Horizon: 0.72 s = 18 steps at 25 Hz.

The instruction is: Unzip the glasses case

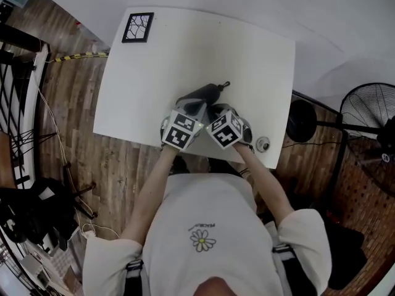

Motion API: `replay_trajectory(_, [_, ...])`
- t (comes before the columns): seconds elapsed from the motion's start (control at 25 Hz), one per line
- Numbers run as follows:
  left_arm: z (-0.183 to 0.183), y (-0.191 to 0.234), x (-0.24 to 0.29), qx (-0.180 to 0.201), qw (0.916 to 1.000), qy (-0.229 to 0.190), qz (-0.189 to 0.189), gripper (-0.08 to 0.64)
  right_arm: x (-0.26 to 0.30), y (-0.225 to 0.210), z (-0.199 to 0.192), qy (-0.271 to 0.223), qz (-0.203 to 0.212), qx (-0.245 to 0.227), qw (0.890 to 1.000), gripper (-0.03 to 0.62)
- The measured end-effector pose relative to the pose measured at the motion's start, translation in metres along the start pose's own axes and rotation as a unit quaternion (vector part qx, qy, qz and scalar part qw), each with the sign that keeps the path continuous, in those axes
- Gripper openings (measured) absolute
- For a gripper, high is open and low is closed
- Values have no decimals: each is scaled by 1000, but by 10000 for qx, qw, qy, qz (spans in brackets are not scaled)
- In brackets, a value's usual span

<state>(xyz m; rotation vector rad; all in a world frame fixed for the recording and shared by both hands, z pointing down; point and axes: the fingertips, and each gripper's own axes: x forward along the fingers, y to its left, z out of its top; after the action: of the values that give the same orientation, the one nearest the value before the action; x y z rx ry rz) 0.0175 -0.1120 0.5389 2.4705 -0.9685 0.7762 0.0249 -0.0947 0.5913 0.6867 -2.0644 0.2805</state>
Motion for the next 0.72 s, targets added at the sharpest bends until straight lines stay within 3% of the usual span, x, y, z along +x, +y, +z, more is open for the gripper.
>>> replay_trajectory(0.24, [-5,-4,-1,65,10000,10,-68,14,-1,-9,-4,76,-141,-36,9999,6])
replay_trajectory(0.36, [-4,-5,0,71,9999,21,-120,14,-6,-28,-10,162,-469,-11,9988,6])
replay_trajectory(0.6, [-5,-5,0,63,9998,92,-176,14,-7,-58,-12,227,-741,-119,9969,6])
replay_trajectory(0.72, [-4,-6,0,151,9995,102,-239,14,-6,-64,-10,213,-869,60,9960,6])
